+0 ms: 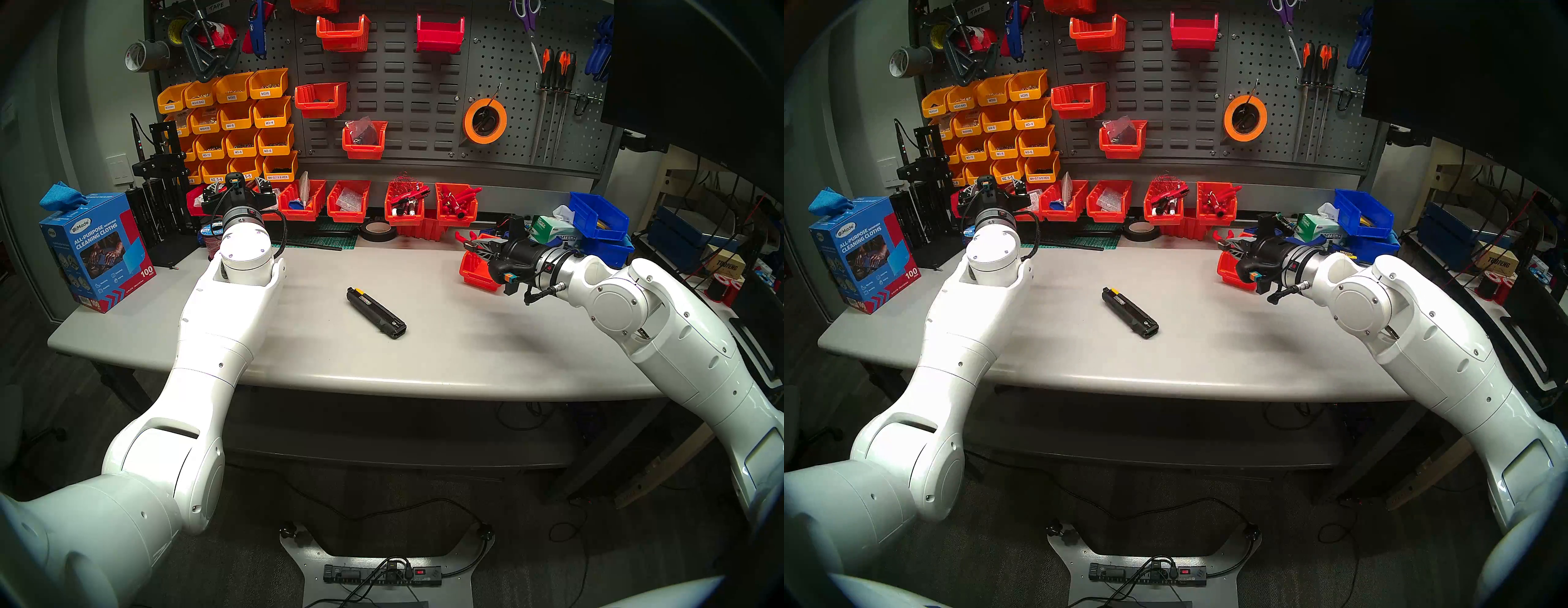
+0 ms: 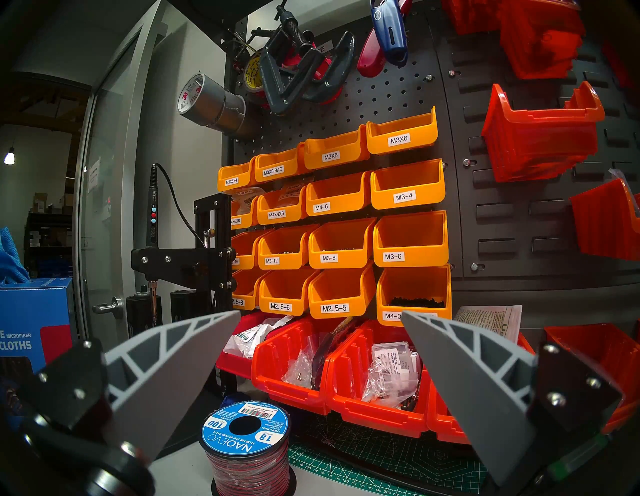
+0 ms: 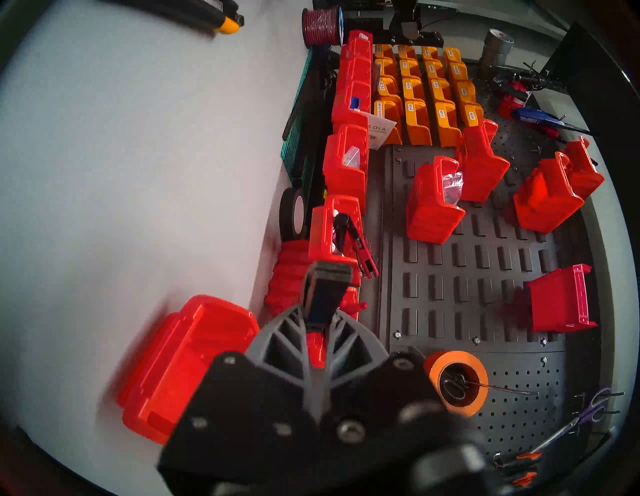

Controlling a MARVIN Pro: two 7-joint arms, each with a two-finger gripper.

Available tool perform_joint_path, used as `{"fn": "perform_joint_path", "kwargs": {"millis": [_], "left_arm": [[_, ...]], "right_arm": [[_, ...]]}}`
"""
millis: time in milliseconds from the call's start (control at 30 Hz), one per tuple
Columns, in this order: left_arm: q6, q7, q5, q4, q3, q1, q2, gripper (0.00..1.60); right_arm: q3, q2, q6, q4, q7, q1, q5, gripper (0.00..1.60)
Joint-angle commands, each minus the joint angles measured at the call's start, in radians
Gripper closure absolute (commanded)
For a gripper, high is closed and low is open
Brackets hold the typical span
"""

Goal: Take out tools from the storage box

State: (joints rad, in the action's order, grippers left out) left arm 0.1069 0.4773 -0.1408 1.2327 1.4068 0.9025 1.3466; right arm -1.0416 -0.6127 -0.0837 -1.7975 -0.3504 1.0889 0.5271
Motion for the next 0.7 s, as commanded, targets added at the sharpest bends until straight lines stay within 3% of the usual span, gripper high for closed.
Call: {"fn": "perform_joint_path", "kwargs": {"millis": [0,667], "left_arm": [[-0.004,0.002,0.002,0.012,0.002,-0.024,0.001,0.0],[-0.004,0.004,-0.001,0.012,0.0,-0.024,-0.001,0.0]], "right_arm": [[0.007,-0.058,-0.036,-0.027,0.005,-0.039,-0.024,1.6],[0.086,-0.205,-0.105,-0.031,-0.023,-0.069,-0.081,1.6]]}}
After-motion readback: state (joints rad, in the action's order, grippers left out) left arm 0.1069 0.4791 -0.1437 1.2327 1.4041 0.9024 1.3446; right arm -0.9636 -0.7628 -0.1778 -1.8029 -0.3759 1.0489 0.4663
